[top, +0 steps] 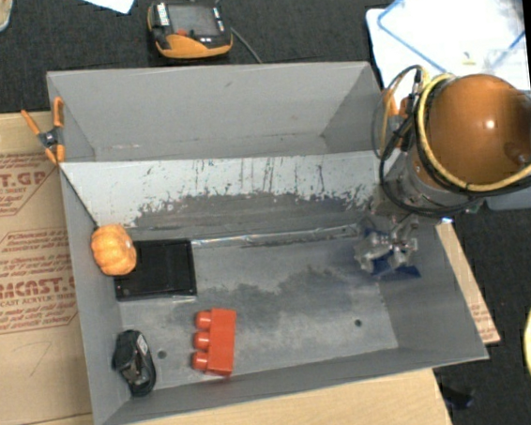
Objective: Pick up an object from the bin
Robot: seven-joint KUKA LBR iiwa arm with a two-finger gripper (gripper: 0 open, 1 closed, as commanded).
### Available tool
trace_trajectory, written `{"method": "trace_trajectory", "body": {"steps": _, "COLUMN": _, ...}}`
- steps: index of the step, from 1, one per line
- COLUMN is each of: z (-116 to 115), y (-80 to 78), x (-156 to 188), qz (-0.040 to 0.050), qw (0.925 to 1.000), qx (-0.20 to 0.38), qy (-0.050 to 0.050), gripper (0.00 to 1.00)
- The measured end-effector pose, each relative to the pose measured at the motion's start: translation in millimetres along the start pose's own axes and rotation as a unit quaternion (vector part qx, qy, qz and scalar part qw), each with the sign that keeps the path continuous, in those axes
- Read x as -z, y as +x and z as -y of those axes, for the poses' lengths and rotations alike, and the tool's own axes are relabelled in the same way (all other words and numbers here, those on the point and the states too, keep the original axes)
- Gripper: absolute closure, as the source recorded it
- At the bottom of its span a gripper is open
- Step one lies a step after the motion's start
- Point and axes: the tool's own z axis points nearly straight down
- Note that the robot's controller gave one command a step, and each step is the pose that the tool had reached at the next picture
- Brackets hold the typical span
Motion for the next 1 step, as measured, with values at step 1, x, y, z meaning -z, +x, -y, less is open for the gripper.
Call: {"method": "trace_trajectory", "body": {"steps": 1, "z": -0.3, "y": -25.9, "x": 98.2, "qz": 0.0008, "qw": 0.9962, "qx": 0.088, "qy": -0.001, "gripper": 1.00}}
